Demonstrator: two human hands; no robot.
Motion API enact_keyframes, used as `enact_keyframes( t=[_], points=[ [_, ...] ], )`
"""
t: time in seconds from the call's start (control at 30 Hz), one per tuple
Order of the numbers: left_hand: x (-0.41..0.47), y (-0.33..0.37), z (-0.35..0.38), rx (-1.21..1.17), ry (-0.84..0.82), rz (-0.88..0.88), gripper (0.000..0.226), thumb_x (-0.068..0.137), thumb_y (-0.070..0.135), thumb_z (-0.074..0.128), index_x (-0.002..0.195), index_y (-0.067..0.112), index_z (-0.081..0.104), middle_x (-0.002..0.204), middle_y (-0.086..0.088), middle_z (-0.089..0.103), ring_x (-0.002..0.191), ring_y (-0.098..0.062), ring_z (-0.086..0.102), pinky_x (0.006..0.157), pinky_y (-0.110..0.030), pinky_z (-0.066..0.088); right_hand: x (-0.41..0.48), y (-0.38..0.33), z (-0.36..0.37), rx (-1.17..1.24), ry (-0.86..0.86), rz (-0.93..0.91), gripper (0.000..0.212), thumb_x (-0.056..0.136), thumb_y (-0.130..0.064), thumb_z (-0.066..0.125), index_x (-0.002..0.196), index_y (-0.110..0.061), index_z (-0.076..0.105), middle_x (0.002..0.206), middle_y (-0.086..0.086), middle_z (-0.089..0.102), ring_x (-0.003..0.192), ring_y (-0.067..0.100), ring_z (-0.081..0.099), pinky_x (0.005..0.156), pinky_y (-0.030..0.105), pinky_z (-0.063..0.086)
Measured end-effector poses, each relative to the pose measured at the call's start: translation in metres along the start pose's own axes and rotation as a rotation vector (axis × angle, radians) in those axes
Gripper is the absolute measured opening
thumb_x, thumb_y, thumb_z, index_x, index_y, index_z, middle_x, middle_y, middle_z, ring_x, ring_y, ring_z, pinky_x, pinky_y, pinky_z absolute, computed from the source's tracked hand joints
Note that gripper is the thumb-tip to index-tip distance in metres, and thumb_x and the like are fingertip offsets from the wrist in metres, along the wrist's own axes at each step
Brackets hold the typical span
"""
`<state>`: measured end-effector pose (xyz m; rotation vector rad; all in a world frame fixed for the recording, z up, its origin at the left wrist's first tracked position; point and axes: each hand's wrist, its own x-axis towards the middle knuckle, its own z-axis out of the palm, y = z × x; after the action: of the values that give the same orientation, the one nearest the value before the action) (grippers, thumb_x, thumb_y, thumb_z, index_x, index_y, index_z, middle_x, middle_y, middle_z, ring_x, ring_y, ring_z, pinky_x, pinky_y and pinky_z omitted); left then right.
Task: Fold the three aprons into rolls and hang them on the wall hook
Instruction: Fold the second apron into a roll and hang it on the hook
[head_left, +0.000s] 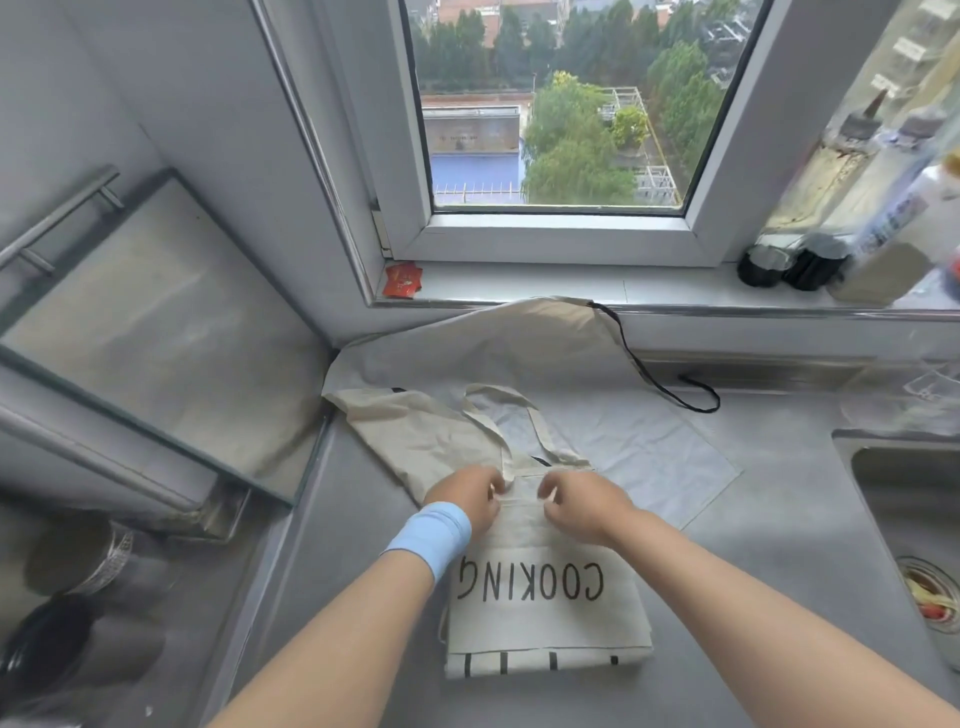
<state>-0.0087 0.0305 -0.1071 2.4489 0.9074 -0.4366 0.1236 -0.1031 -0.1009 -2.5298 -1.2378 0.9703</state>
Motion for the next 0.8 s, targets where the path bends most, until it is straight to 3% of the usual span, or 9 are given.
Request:
enact_keyframes(
  t=[0.07, 0.17, 0.27, 0.4, 0.47, 0.53, 0.67, 0.73, 0.8],
  points=[
    [0.015, -0.001, -0.002, 0.029, 0.106, 0.009, 0.030, 0.093, 0.030, 0.052, 0.123, 0.031, 0.052, 0.125, 0.005, 0.050, 0.105, -0.020, 0.059, 0.085, -0.033, 0.049, 0.017, 0.004, -0.004, -0.033, 0.196, 0.066, 0.034, 0.091, -0.027, 0.046, 0.124, -0.028, 0.053, 0.118, 0.000, 0.065, 0.107, 0.025, 0.060, 0.077, 0.032, 0.044],
    [0.037, 0.001, -0.001, 0.102, 0.083, -0.007, 0.040, 0.092, 0.037, 0.053, 0.130, 0.030, 0.047, 0.129, 0.002, 0.043, 0.107, -0.025, 0.059, 0.083, -0.034, 0.047, 0.042, 0.011, -0.006, -0.071, 0.262, 0.151, 0.033, 0.096, -0.031, 0.044, 0.128, -0.022, 0.046, 0.110, 0.006, 0.066, 0.099, 0.030, 0.062, 0.072, 0.035, 0.045],
    [0.057, -0.002, 0.000, 0.178, 0.037, 0.002, 0.026, 0.090, 0.040, 0.054, 0.114, 0.032, 0.059, 0.121, 0.003, 0.053, 0.106, -0.025, 0.060, 0.085, -0.031, 0.046, 0.061, 0.019, 0.001, -0.119, 0.259, 0.186, 0.030, 0.096, -0.035, 0.046, 0.120, -0.018, 0.050, 0.107, 0.005, 0.067, 0.098, 0.030, 0.063, 0.072, 0.034, 0.047],
    [0.074, -0.010, -0.004, 0.168, 0.050, 0.079, 0.015, 0.085, 0.027, 0.053, 0.094, 0.032, 0.064, 0.105, 0.008, 0.065, 0.098, -0.022, 0.063, 0.072, -0.025, 0.040, 0.082, 0.027, 0.006, -0.187, 0.287, 0.185, 0.020, 0.091, -0.034, 0.049, 0.097, -0.017, 0.058, 0.095, 0.004, 0.068, 0.086, 0.030, 0.062, 0.062, 0.032, 0.042],
    [0.078, -0.015, -0.007, 0.115, 0.028, 0.096, 0.016, 0.083, 0.041, 0.053, 0.093, 0.031, 0.060, 0.100, 0.012, 0.066, 0.094, -0.018, 0.062, 0.070, -0.027, 0.039, 0.088, 0.026, 0.002, -0.113, 0.312, 0.211, 0.023, 0.093, -0.037, 0.049, 0.092, -0.018, 0.062, 0.091, 0.003, 0.067, 0.086, 0.031, 0.062, 0.062, 0.031, 0.040],
    [0.081, -0.018, -0.007, 0.139, -0.009, 0.158, 0.030, 0.075, 0.056, 0.058, 0.095, 0.034, 0.058, 0.097, 0.016, 0.064, 0.091, -0.013, 0.061, 0.071, -0.027, 0.041, 0.094, 0.027, -0.005, 0.090, 0.370, 0.299, 0.023, 0.094, -0.036, 0.050, 0.089, -0.019, 0.064, 0.087, 0.003, 0.066, 0.086, 0.030, 0.061, 0.064, 0.030, 0.040],
    [0.084, -0.023, -0.002, 0.199, 0.026, 0.205, 0.015, 0.088, 0.041, 0.054, 0.093, 0.030, 0.062, 0.105, 0.011, 0.061, 0.097, -0.019, 0.061, 0.073, -0.025, 0.042, 0.102, 0.038, -0.009, 0.354, 0.348, 0.386, 0.025, 0.093, -0.036, 0.051, 0.081, -0.019, 0.064, 0.081, 0.001, 0.068, 0.082, 0.025, 0.061, 0.071, 0.028, 0.047],
    [0.088, -0.026, -0.002, 0.088, 0.068, 0.102, 0.012, 0.091, 0.031, 0.049, 0.090, 0.027, 0.060, 0.104, 0.005, 0.064, 0.094, -0.024, 0.061, 0.076, -0.029, 0.046, 0.098, 0.043, -0.006, 0.385, 0.330, 0.361, 0.026, 0.093, -0.039, 0.053, 0.087, -0.018, 0.068, 0.084, 0.001, 0.071, 0.085, 0.026, 0.065, 0.079, 0.031, 0.052],
    [0.093, -0.031, -0.004, -0.178, 0.169, -0.093, 0.013, 0.090, 0.021, 0.046, 0.087, 0.023, 0.058, 0.101, -0.003, 0.066, 0.090, -0.029, 0.060, 0.076, -0.032, 0.046, 0.090, 0.043, -0.005, 0.468, 0.353, 0.320, 0.032, 0.090, -0.040, 0.057, 0.115, -0.021, 0.061, 0.097, 0.000, 0.072, 0.093, 0.024, 0.066, 0.086, 0.032, 0.051]
  ],
)
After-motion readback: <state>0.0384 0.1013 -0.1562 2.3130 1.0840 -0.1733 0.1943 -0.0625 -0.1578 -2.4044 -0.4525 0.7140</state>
